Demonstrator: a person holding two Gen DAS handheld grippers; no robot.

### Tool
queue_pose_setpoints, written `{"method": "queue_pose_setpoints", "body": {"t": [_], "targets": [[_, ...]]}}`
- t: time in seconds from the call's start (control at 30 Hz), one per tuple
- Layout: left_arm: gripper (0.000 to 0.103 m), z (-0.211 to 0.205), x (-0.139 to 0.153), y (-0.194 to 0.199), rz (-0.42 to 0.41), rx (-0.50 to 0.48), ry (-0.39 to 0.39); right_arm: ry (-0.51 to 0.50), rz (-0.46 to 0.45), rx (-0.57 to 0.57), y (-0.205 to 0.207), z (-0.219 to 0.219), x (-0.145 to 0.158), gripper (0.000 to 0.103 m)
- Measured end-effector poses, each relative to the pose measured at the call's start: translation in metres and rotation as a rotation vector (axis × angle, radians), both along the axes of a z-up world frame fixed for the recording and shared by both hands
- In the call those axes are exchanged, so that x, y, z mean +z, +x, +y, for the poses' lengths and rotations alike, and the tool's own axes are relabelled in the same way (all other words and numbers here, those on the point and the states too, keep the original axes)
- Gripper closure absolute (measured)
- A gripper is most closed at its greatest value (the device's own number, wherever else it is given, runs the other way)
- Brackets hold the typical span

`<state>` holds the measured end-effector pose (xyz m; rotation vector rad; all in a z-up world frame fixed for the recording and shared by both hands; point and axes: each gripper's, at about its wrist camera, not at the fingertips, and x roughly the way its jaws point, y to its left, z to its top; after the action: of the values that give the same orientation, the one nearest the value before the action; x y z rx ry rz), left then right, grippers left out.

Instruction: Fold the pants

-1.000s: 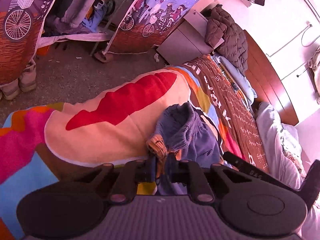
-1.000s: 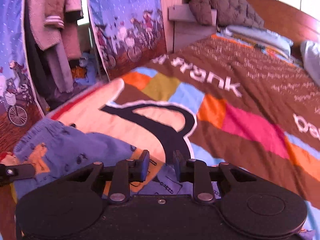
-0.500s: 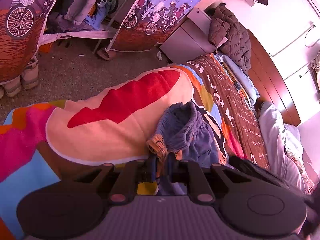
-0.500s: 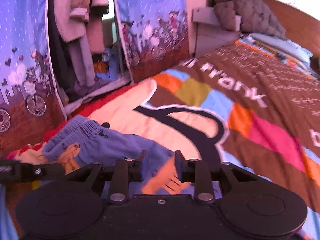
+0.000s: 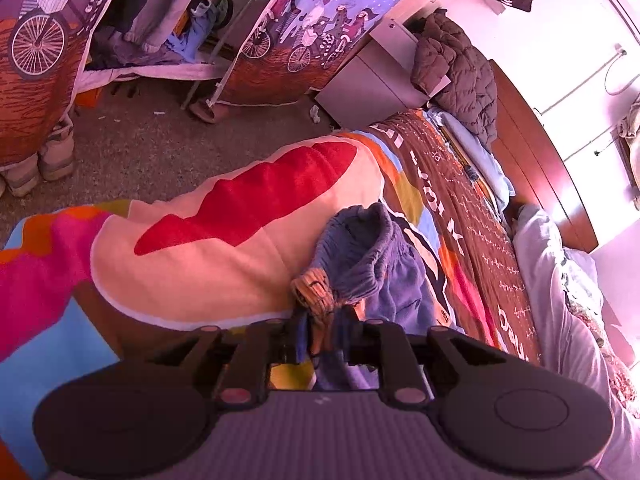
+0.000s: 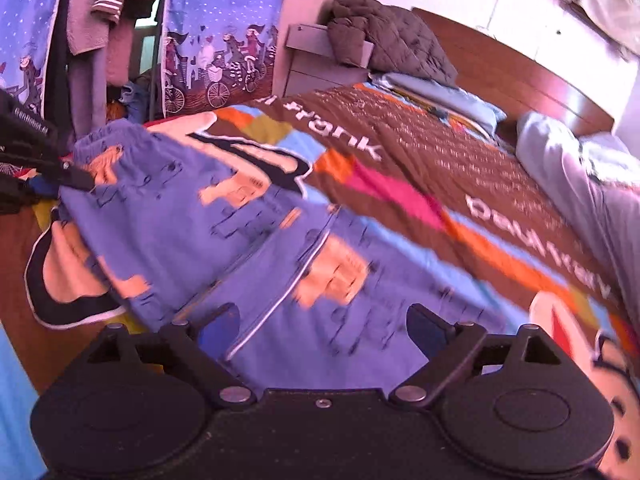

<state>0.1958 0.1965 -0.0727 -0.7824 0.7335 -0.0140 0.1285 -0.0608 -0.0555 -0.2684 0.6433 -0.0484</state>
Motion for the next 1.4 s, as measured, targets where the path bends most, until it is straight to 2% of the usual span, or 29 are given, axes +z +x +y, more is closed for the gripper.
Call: {"method": "queue_pose_setpoints", "body": {"t": [0.1,0.2,0.37,0.53,0.6,0.73,0.93,1.0,1.13,1.27,1.4], "targets": [[0.084,0.000,0.000,0.000,-0.002,0.001,-0.001,-0.051,-0.036,0.002,-0.004,0.009,0.000,0.013],[0.084,0.000,-0.001,0.001,-0.001,0.004,-0.008,-0.042,-0.069,0.023,-0.007,0.013,0.007,0.012],[0.086,-0.002,0.000,0.001,-0.005,0.001,0.020,-0.073,0.004,0.022,0.002,0.018,-0.009,0.013],[0.090,-0.013,0.011,-0.001,-0.022,-0.018,0.110,-0.049,0.007,0.015,0.004,0.014,-0.010,0.010],[0.092,-0.023,0.021,-0.003,-0.054,-0.043,0.177,-0.039,0.010,0.013,0.004,0.012,-0.011,0.009],[0.094,-0.051,0.048,-0.006,-0.125,-0.104,0.344,0.008,0.017,0.005,0.006,0.004,-0.012,0.008],[0.095,-0.093,0.094,-0.009,-0.248,-0.241,0.473,0.078,0.010,0.000,0.004,-0.004,-0.009,0.008],[0.095,-0.111,0.110,-0.015,-0.314,-0.310,0.533,0.121,-0.021,0.005,-0.001,-0.009,-0.004,0.014],[0.095,-0.151,0.131,-0.028,-0.407,-0.429,0.628,0.200,-0.123,0.028,-0.022,-0.034,0.019,0.015],[0.095,-0.194,0.139,-0.035,-0.440,-0.499,0.661,0.145,-0.190,0.088,-0.051,-0.077,0.040,0.014],[0.095,-0.239,0.141,-0.043,-0.471,-0.569,0.658,0.124,-0.217,0.083,-0.077,-0.137,0.059,0.014]]}}
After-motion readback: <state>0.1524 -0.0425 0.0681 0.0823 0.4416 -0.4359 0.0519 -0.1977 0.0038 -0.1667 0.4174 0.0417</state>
